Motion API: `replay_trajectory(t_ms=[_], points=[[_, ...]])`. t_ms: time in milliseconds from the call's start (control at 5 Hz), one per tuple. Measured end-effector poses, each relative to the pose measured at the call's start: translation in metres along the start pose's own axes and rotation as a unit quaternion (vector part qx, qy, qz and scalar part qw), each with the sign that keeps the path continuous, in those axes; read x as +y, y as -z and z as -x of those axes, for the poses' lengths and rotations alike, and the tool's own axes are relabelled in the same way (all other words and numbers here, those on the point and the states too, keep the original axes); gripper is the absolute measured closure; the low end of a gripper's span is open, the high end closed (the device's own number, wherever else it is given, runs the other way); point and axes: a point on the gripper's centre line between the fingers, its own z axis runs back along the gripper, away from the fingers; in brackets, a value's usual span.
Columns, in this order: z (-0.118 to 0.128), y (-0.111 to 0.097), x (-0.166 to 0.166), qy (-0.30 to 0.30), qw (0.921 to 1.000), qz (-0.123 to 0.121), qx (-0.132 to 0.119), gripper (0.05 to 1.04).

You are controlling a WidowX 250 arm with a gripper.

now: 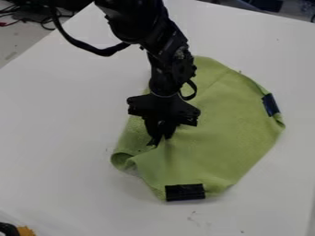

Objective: Unfold the cloth from the middle to the left

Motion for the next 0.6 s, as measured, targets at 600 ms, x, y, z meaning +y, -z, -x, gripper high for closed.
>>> replay_trajectory(t_ms=[600], points=[[-0.0099, -0.0157, 0.0068, 0.0, 0.9997, -0.017, -0.017, 0.122]])
